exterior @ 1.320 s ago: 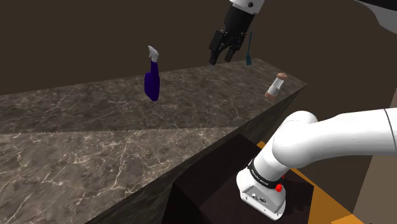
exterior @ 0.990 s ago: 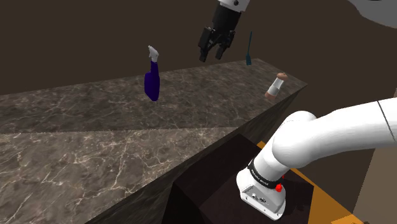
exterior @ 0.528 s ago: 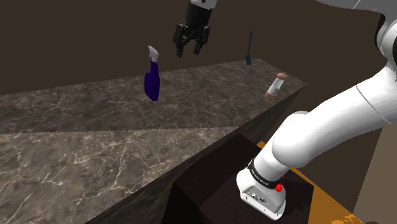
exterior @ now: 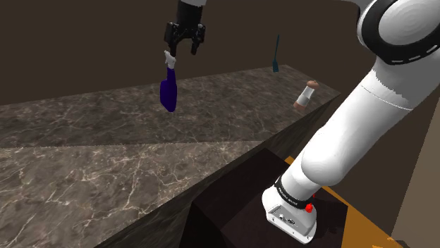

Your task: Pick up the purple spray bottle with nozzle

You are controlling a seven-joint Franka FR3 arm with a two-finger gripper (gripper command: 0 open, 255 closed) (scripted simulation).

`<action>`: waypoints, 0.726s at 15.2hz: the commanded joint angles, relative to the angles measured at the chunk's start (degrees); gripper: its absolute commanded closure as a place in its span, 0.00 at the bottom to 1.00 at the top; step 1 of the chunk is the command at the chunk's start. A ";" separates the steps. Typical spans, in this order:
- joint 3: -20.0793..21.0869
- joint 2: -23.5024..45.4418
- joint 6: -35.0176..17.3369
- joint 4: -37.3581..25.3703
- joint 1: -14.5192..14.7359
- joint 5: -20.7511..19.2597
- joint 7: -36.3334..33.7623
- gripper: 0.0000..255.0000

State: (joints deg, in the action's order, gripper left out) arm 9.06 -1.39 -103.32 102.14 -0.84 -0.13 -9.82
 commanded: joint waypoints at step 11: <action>0.62 8.63 -4.61 -3.47 0.77 -1.75 -1.66 0.00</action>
State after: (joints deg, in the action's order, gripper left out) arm 9.65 7.27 -107.40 98.14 -0.10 -1.87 -11.39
